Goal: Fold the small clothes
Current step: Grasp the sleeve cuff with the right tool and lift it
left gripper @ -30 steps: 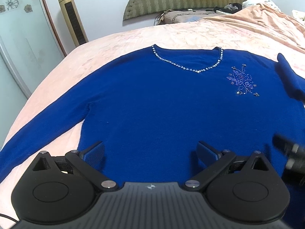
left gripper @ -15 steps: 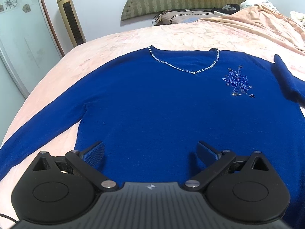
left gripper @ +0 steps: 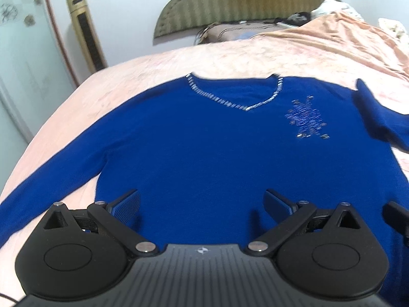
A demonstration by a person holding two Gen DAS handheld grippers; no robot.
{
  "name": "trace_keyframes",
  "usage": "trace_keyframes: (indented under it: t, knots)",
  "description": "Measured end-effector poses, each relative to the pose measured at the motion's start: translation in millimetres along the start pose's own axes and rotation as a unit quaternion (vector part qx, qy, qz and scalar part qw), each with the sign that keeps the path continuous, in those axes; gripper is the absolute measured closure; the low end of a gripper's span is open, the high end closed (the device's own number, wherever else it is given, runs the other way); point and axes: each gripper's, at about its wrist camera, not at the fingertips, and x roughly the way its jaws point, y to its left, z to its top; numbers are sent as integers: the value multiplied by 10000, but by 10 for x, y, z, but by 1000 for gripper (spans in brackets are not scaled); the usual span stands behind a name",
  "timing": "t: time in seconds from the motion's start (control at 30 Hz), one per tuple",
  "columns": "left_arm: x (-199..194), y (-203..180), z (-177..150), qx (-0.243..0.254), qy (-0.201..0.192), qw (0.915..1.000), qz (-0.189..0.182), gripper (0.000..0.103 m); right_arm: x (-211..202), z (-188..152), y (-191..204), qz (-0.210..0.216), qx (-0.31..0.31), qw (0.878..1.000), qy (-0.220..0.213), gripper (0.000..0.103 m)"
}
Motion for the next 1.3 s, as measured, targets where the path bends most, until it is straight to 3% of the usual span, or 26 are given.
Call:
trace_keyframes:
  t: [0.2, 0.33, 0.4, 0.53, 0.63, 0.7, 0.77, 0.83, 0.93, 1.07, 1.2, 1.3]
  knots:
    - [-24, -126, 22, 277, -116, 9994, -180, 0, -63, -130, -386, 21, 505, 9987, 99, 4]
    - [41, -171, 36, 294, -13, 9994, -153, 0, 10, -393, -690, -864, 392, 9937, 602, 5]
    - [77, -198, 46, 294, 55, 9994, -168, 0, 40, -515, -836, -1073, 345, 9901, 838, 8]
    - [101, -294, 39, 374, 88, 9991, -172, 0, 129, -704, -988, -1048, 295, 9882, 1079, 21]
    - [105, -371, 20, 481, 78, 9986, -193, 0, 123, -823, -1109, -876, 656, 9893, 963, 25]
    - [124, -423, 19, 575, 150, 9981, -173, 0, 101, -847, -1177, -820, 919, 9886, 871, 40]
    - [113, -458, 17, 657, 105, 9977, -156, 0, 101, -877, -1246, -960, 1066, 9863, 815, 75]
    - [103, -473, 17, 684, 69, 9976, -119, 0, 80, -865, -1348, -1101, 1198, 9840, 728, 97]
    - [117, -476, 22, 672, 115, 9976, -84, 0, -30, -795, -1658, -1030, 1855, 9765, 380, 99]
    - [133, -473, 30, 629, 157, 9979, -25, 0, -231, -632, -2422, -1001, 3026, 9474, -294, 99]
    - [142, -469, 34, 588, 174, 9981, -8, 0, -262, -499, -3141, -1460, 3439, 9257, -590, 98]
    - [159, -474, 28, 583, 211, 9981, 31, 0, -190, -459, -3519, -1773, 3486, 9188, -530, 98]
